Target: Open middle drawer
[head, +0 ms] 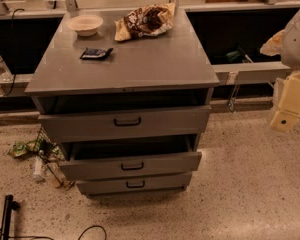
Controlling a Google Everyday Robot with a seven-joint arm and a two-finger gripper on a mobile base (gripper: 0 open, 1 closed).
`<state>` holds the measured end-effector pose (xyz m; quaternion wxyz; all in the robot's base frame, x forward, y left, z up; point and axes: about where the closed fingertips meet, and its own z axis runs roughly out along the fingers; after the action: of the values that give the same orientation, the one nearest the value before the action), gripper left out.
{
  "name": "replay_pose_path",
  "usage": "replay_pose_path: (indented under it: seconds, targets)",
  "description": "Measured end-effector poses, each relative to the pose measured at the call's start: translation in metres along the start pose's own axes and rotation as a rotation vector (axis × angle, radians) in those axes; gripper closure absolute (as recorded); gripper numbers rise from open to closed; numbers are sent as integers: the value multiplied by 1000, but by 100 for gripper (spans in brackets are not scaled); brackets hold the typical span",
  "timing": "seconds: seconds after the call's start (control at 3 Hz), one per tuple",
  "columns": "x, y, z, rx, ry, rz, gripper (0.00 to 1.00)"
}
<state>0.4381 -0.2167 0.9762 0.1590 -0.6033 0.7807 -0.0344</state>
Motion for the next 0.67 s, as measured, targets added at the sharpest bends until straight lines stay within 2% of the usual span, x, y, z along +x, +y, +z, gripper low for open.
replay_pose_path:
  seconds: [0.33, 0.67]
  targets:
    - [-1, 0, -1, 7, -2, -4, 0]
    - [-6, 5, 37, -50, -51, -11, 16]
